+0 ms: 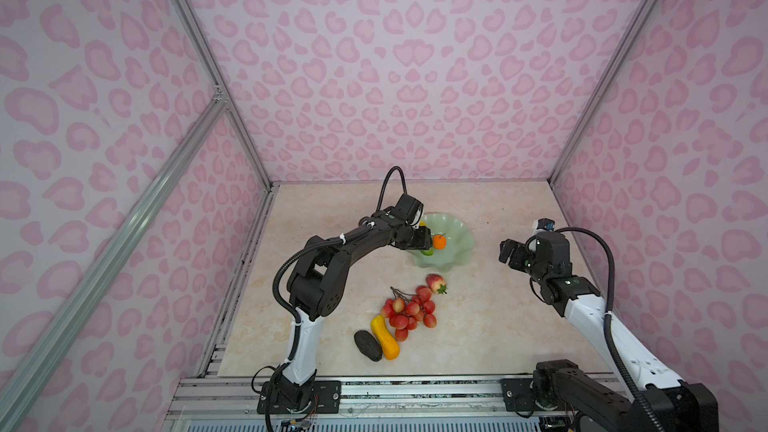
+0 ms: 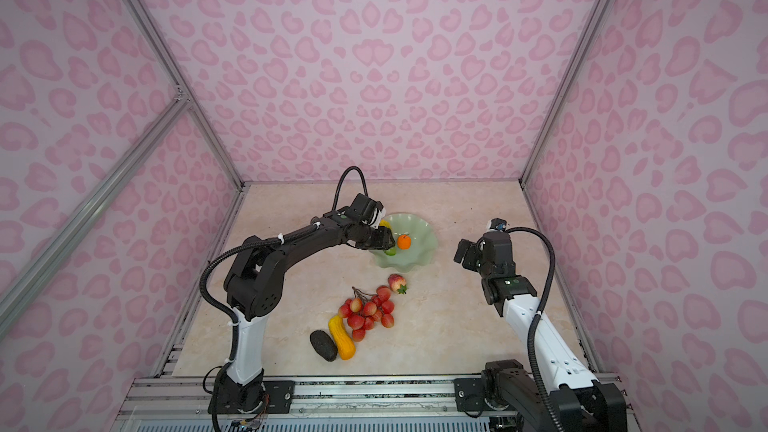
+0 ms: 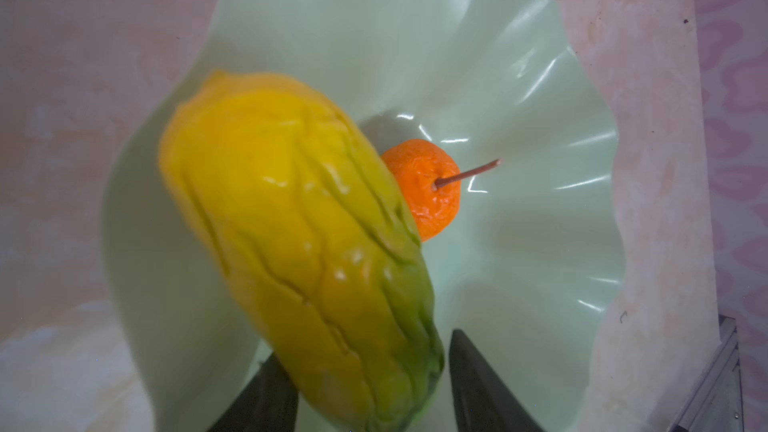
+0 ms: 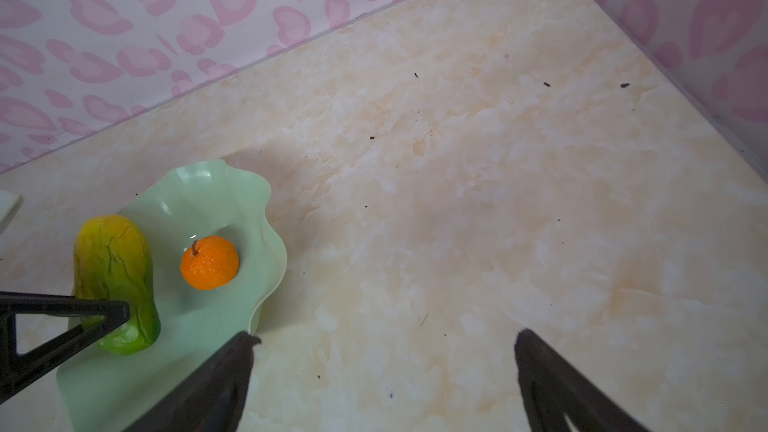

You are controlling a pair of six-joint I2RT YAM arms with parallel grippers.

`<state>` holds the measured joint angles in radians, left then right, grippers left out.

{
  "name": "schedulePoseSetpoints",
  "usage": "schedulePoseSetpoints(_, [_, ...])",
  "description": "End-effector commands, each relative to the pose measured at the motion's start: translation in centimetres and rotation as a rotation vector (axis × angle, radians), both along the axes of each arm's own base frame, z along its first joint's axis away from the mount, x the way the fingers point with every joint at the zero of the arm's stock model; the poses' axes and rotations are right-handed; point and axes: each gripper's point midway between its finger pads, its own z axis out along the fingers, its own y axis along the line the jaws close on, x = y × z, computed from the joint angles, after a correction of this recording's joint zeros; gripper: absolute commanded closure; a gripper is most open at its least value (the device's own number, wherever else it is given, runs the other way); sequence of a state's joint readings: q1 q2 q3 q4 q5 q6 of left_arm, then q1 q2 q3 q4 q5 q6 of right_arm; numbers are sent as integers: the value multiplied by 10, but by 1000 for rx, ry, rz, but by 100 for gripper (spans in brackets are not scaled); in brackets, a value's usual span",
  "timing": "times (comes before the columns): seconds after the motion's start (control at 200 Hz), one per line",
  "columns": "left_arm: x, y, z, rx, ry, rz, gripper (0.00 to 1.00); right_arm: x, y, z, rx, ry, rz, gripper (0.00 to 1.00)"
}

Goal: Place and organize the fake fruits in the fruit bowl
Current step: 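Lift the yellow-green fruit with the left gripper and place it in the bowl, then reach the right gripper to the yellow squash and grasp it while the left arm retracts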

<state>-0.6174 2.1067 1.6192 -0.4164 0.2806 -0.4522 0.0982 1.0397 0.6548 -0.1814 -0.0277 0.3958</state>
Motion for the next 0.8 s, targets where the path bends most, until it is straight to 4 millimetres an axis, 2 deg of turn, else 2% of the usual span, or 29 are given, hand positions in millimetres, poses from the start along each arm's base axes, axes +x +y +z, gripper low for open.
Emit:
schedulePoseSetpoints(0.0, [4, -9, 27, -67, -58, -18, 37, 3, 8, 5, 3, -15, 47, 4])
schedulePoseSetpoints(0.145, [11, -6, 82, -95, -186, -19, 34, 1, 27, 14, -54, -16, 112, 7])
schedulePoseSetpoints(0.22, [14, 0, 116, -109, -268, -11, 34, -1, 50, 21, -71, -21, 174, 9])
schedulePoseSetpoints(0.285, [16, 11, 147, -111, -355, 14, 34, -7, 78, 26, -76, -37, 248, 11])
schedulePoseSetpoints(0.39, [19, 48, 194, -96, -499, 101, 32, -23, 136, 30, -84, -51, 397, 13])
schedulePoseSetpoints(0.53, [12, 124, 236, -104, -656, 290, 28, -64, 226, 19, -62, -22, 612, 17])
schedulePoseSetpoints(0.54, [9, 130, 229, -95, -651, 303, 28, -68, 233, 17, -60, -18, 627, 17])
schedulePoseSetpoints(0.605, [-1, 172, 232, -74, -703, 415, 25, -92, 272, 6, -57, 9, 730, 20])
schedulePoseSetpoints(0.65, [-8, 201, 226, -43, -723, 499, 22, -108, 293, -5, -80, 41, 790, 23])
schedulePoseSetpoints(0.71, [-21, 238, 220, -15, -748, 604, 18, -125, 314, -21, -123, 117, 860, 28])
schedulePoseSetpoints(0.795, [-37, 282, 197, 15, -731, 735, 14, -144, 336, -47, -154, 209, 951, 36])
